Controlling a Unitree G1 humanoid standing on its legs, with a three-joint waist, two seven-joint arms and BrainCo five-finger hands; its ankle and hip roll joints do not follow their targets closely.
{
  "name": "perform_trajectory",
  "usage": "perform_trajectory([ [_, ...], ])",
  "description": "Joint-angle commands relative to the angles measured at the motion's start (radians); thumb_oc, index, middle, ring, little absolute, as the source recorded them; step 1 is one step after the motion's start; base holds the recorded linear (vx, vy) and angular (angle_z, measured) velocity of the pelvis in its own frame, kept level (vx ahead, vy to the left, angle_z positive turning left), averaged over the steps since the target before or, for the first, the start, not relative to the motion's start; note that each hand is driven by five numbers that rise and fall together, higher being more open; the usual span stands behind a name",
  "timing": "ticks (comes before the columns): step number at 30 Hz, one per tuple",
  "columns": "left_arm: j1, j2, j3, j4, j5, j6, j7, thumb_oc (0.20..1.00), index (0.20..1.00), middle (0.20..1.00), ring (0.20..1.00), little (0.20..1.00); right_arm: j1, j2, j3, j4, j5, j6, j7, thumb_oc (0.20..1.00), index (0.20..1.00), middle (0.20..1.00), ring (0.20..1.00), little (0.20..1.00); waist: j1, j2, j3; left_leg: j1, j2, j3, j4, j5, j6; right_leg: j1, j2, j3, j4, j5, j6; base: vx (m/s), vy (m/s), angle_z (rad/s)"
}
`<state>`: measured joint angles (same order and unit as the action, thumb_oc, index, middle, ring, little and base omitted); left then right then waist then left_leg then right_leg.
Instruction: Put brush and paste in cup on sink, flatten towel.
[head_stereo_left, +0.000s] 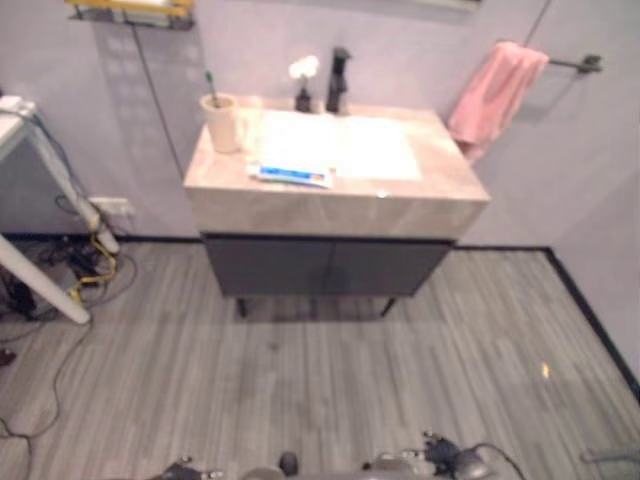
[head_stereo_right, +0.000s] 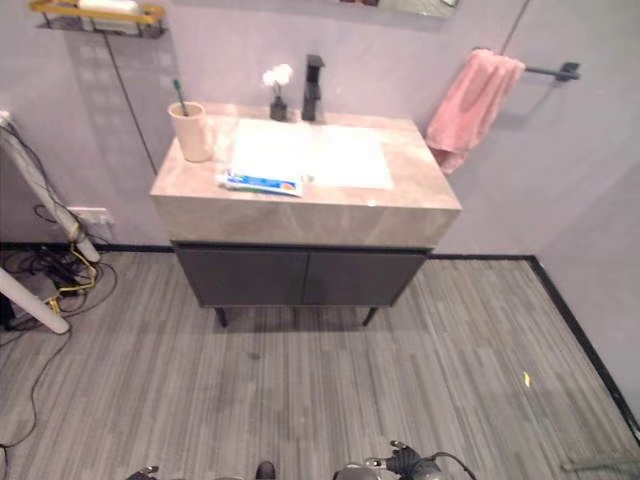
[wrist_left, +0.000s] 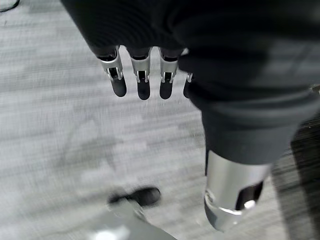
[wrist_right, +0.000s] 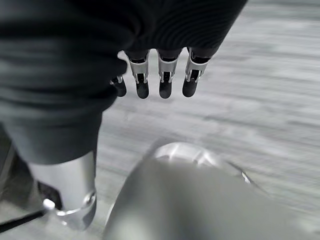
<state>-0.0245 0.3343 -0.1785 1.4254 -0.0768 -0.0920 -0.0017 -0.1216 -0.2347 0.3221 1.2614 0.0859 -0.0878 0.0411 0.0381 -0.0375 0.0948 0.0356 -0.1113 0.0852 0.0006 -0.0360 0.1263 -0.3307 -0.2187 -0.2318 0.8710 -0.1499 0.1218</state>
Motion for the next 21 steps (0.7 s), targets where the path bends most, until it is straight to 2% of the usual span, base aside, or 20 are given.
perform_trajectory([
  [1, 0.038, 0.026, 0.035, 0.027, 0.035, -0.007, 0.01, 1.0, 1.0, 1.0, 1.0, 1.0, -0.032, 0.003, -0.004, 0.005, 0.042, -0.025, -0.001, 1.0, 1.0, 1.0, 1.0, 1.0, 0.027, 0.004, 0.019, -0.022, 0.088, -0.003, 0.018, -0.036, -0.047, 0.178, 0.053, -0.123, -0.515, 0.13, -0.002, 0.26, 0.049, -0.04],
  [2, 0.038, 0.022, 0.036, 0.029, 0.036, -0.008, 0.01, 1.0, 1.0, 1.0, 1.0, 1.0, -0.034, 0.004, 0.0, -0.003, 0.038, -0.025, -0.001, 1.0, 1.0, 1.0, 1.0, 1.0, 0.029, 0.005, 0.017, -0.029, 0.092, -0.005, 0.017, -0.031, -0.049, 0.184, 0.065, -0.109, -0.612, 0.15, -0.012, 0.11, -0.005, -0.02],
  [3, 0.038, 0.022, 0.036, 0.029, 0.036, -0.008, 0.01, 1.0, 1.0, 1.0, 1.0, 1.0, -0.034, 0.004, 0.0, -0.003, 0.038, -0.025, -0.001, 1.0, 1.0, 1.0, 1.0, 1.0, 0.029, 0.005, 0.018, -0.028, 0.093, -0.005, 0.017, -0.031, -0.049, 0.185, 0.066, -0.109, -0.615, 0.151, -0.013, 0.22, -0.025, -0.06],
  [4, 0.025, 0.02, 0.033, 0.033, 0.037, -0.011, 0.011, 1.0, 1.0, 1.0, 1.0, 1.0, -0.043, 0.008, 0.001, -0.012, 0.034, -0.024, -0.003, 1.0, 1.0, 1.0, 1.0, 1.0, 0.035, -0.004, 0.013, -0.023, 0.094, -0.008, 0.022, -0.049, -0.059, 0.192, 0.073, -0.063, -0.842, 0.228, 0.011, 0.19, -0.021, -0.13],
  [5, 0.025, 0.02, 0.033, 0.033, 0.037, -0.011, 0.011, 1.0, 1.0, 1.0, 1.0, 1.0, -0.043, 0.008, 0.001, -0.012, 0.034, -0.023, -0.003, 1.0, 1.0, 1.0, 1.0, 1.0, 0.035, -0.003, 0.014, -0.022, 0.095, -0.008, 0.023, -0.049, -0.06, 0.196, 0.074, -0.064, -0.847, 0.23, 0.011, 0.4, -0.038, -0.16],
  [6, 0.014, 0.017, 0.03, 0.04, 0.036, -0.015, 0.01, 1.0, 1.0, 1.0, 1.0, 1.0, -0.042, 0.004, -0.002, -0.024, 0.022, -0.021, -0.004, 1.0, 1.0, 1.0, 1.0, 1.0, 0.029, -0.006, 0.015, -0.007, 0.106, -0.014, 0.029, -0.069, -0.065, 0.178, 0.053, -0.004, -0.932, 0.296, 0.034, 0.33, -0.053, -0.09],
  [7, 0.005, 0.017, 0.028, 0.047, 0.038, -0.016, 0.011, 1.0, 1.0, 1.0, 1.0, 1.0, -0.037, 0.001, -0.004, -0.03, 0.012, -0.019, -0.005, 1.0, 1.0, 1.0, 1.0, 1.0, 0.017, -0.01, 0.018, 0.008, 0.114, -0.021, 0.031, -0.083, -0.069, 0.174, 0.059, 0.032, -0.929, 0.305, 0.038, 0.32, -0.051, 0.04],
  [8, 0.005, 0.018, 0.028, 0.047, 0.038, -0.016, 0.011, 1.0, 1.0, 1.0, 1.0, 1.0, -0.037, 0.001, -0.004, -0.03, 0.012, -0.019, -0.005, 1.0, 1.0, 1.0, 1.0, 1.0, 0.017, -0.011, 0.017, 0.006, 0.114, -0.021, 0.031, -0.082, -0.069, 0.173, 0.058, 0.032, -0.93, 0.306, 0.038, 0.44, -0.157, 0.18],
  [9, 0.001, 0.013, 0.016, 0.054, 0.053, -0.018, 0.013, 1.0, 1.0, 1.0, 1.0, 1.0, -0.024, -0.01, 0.006, -0.024, -0.019, -0.019, -0.005, 1.0, 1.0, 1.0, 1.0, 1.0, 0.008, -0.033, 0.0, 0.033, 0.124, -0.039, 0.033, -0.109, -0.084, 0.203, 0.074, 0.033, -0.937, 0.277, 0.028, 0.48, -0.19, 0.24],
  [13, 0.012, 0.017, 0.014, 0.036, 0.055, -0.02, 0.008, 1.0, 1.0, 1.0, 1.0, 1.0, -0.011, -0.041, 0.034, -0.024, -0.067, -0.023, 0.0, 1.0, 1.0, 1.0, 1.0, 1.0, -0.009, -0.04, -0.018, 0.069, 0.164, -0.069, 0.086, -0.119, -0.11, 0.231, 0.123, 0.023, -0.882, 0.23, 0.008, 0.44, -0.217, 0.48],
  [14, 0.016, 0.019, 0.016, 0.026, 0.052, -0.02, 0.01, 1.0, 1.0, 1.0, 1.0, 1.0, -0.01, -0.056, 0.039, -0.02, -0.068, -0.028, -0.003, 1.0, 1.0, 1.0, 1.0, 1.0, -0.013, -0.041, -0.026, 0.047, 0.19, -0.077, 0.17, -0.096, -0.132, 0.254, 0.149, 0.008, -0.881, 0.204, -0.012, 0.38, -0.232, 0.43],
  [15, 0.016, 0.019, 0.016, 0.026, 0.052, -0.02, 0.01, 1.0, 1.0, 1.0, 1.0, 1.0, -0.01, -0.056, 0.039, -0.02, -0.068, -0.028, -0.003, 1.0, 1.0, 1.0, 1.0, 1.0, -0.014, -0.041, -0.026, 0.045, 0.19, -0.078, 0.174, -0.098, -0.132, 0.254, 0.15, 0.007, -0.881, 0.204, -0.013, 0.34, -0.229, 0.35],
  [17, 0.006, 0.03, 0.018, 0.009, 0.042, -0.019, 0.014, 1.0, 1.0, 1.0, 1.0, 1.0, -0.024, -0.069, 0.034, -0.017, -0.059, -0.03, -0.015, 1.0, 1.0, 1.0, 1.0, 1.0, -0.013, -0.044, -0.017, -0.032, 0.209, -0.085, 0.328, -0.049, -0.151, 0.278, 0.172, -0.003, -0.894, 0.187, -0.037, 0.19, -0.16, 0.13],
  [19, -0.008, 0.039, 0.024, -0.011, 0.02, -0.022, 0.029, 1.0, 1.0, 1.0, 1.0, 1.0, -0.045, -0.084, 0.028, -0.022, -0.036, -0.033, -0.026, 1.0, 1.0, 1.0, 1.0, 1.0, -0.006, -0.048, 0.002, -0.106, 0.208, -0.103, 0.446, -0.043, -0.147, 0.285, 0.18, -0.008, -0.892, 0.175, -0.053, 0.13, -0.103, 0.03],
  [20, -0.008, 0.039, 0.024, -0.011, 0.02, -0.022, 0.029, 1.0, 1.0, 1.0, 1.0, 1.0, -0.045, -0.084, 0.028, -0.022, -0.036, -0.033, -0.026, 1.0, 1.0, 1.0, 1.0, 1.0, -0.006, -0.048, 0.002, -0.107, 0.208, -0.103, 0.446, -0.043, -0.147, 0.284, 0.18, -0.008, -0.892, 0.175, -0.053, 0.19, -0.027, -0.09],
  [21, -0.049, 0.044, 0.019, -0.019, 0.002, -0.024, 0.043, 1.0, 1.0, 1.0, 1.0, 1.0, -0.065, -0.102, 0.033, 0.002, -0.047, -0.031, -0.033, 1.0, 1.0, 1.0, 1.0, 1.0, -0.01, -0.062, 0.01, -0.137, 0.204, -0.068, 0.34, -0.062, -0.143, 0.291, 0.159, -0.037, -0.908, 0.152, -0.053, 0.15, -0.001, -0.16],
])
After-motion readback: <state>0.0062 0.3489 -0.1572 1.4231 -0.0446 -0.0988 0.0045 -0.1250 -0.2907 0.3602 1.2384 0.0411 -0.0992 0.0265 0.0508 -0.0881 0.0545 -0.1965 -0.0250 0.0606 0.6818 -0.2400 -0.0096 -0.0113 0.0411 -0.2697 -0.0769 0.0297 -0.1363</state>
